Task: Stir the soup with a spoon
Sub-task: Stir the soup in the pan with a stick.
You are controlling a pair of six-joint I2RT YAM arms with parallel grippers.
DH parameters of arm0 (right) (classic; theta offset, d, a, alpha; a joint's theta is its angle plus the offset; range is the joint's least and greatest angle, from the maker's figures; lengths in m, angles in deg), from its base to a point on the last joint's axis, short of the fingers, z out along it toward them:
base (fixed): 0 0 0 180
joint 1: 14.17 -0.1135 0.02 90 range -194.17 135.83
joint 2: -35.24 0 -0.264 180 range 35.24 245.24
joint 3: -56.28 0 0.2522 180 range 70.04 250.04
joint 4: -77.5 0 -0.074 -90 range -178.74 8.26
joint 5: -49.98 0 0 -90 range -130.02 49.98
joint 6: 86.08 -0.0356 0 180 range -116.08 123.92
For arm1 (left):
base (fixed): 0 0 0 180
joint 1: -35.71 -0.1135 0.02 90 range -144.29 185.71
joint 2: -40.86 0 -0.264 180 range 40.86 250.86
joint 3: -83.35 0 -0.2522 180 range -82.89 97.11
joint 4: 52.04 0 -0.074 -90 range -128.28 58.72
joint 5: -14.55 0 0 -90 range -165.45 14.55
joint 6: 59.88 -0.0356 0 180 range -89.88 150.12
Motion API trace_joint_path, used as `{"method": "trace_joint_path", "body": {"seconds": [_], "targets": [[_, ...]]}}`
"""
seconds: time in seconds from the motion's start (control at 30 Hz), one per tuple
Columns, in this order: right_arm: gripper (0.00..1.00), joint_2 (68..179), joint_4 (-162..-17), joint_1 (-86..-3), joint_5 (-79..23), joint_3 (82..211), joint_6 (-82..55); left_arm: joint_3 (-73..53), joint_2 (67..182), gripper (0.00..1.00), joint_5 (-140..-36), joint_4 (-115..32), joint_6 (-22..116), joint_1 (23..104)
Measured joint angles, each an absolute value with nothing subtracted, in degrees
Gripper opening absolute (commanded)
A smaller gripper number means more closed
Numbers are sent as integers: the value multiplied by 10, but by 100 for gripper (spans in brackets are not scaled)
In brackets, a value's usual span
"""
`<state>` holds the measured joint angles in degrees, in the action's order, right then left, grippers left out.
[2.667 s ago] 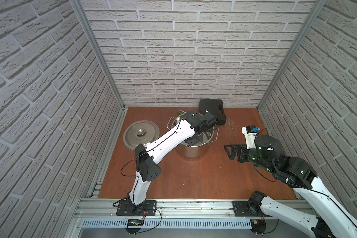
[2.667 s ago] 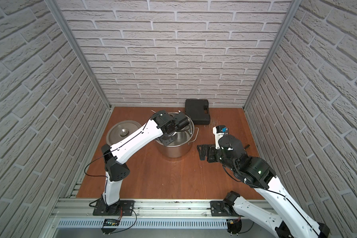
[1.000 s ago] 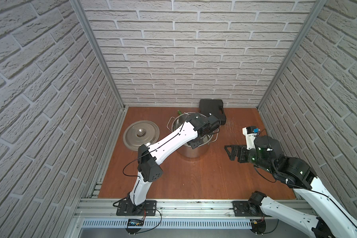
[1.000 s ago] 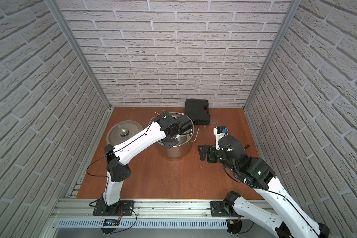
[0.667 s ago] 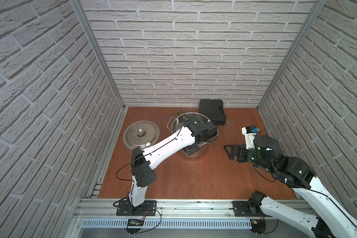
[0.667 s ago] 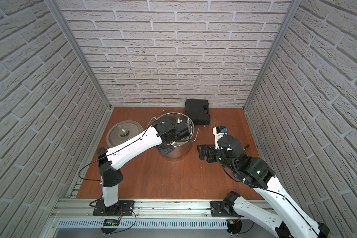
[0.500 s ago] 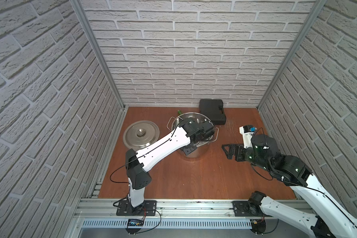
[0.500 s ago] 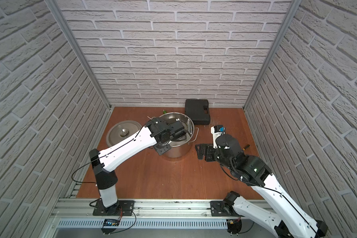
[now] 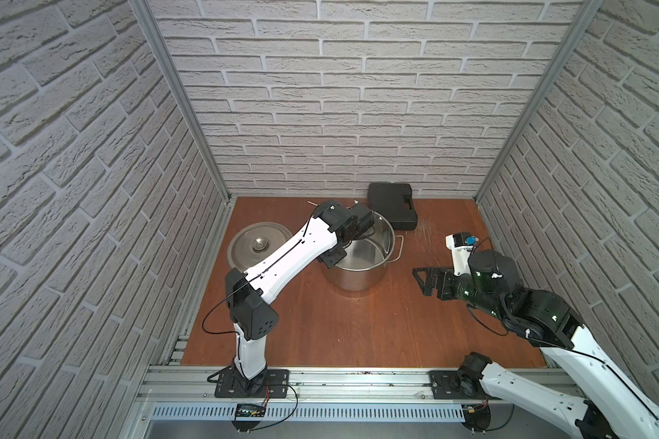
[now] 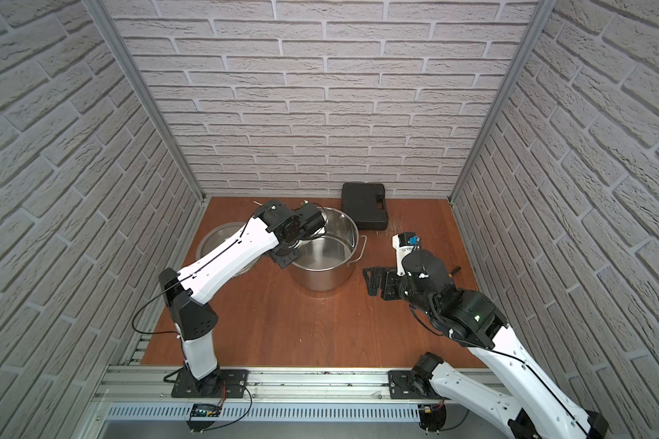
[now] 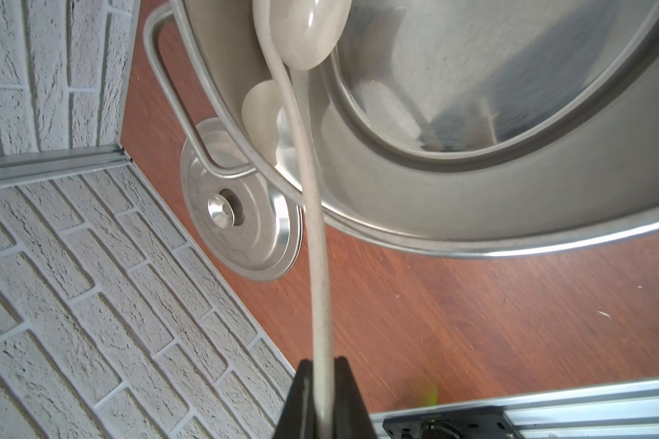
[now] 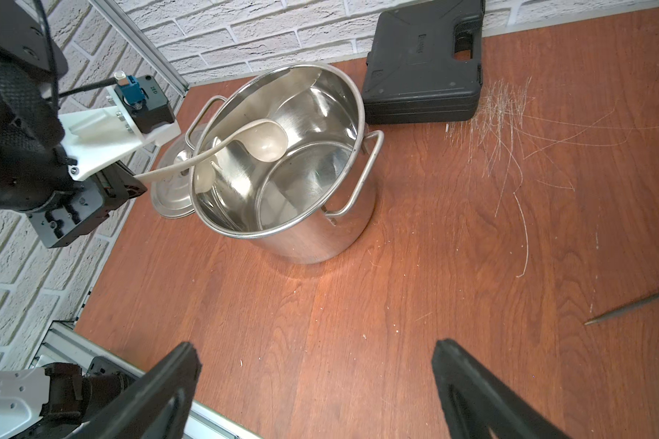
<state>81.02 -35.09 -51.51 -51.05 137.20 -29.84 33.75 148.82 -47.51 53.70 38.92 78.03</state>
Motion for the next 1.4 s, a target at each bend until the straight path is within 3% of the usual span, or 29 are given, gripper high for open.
{"method": "trace_joint_path", "body": {"seconds": [0.47,0.87,1.1,1.4], "targets": [[99,804,-334,-515,-520,1375,-299,438,1589,0,-522,513,377,844],[99,801,-341,-515,-517,1375,-302,308,1499,0,-531,528,403,863],[99,832,-366,-515,-502,1374,-302,272,1445,0,-512,538,416,836],[99,821,-362,-515,-504,1374,-302,333,1483,0,-483,538,398,775]]}}
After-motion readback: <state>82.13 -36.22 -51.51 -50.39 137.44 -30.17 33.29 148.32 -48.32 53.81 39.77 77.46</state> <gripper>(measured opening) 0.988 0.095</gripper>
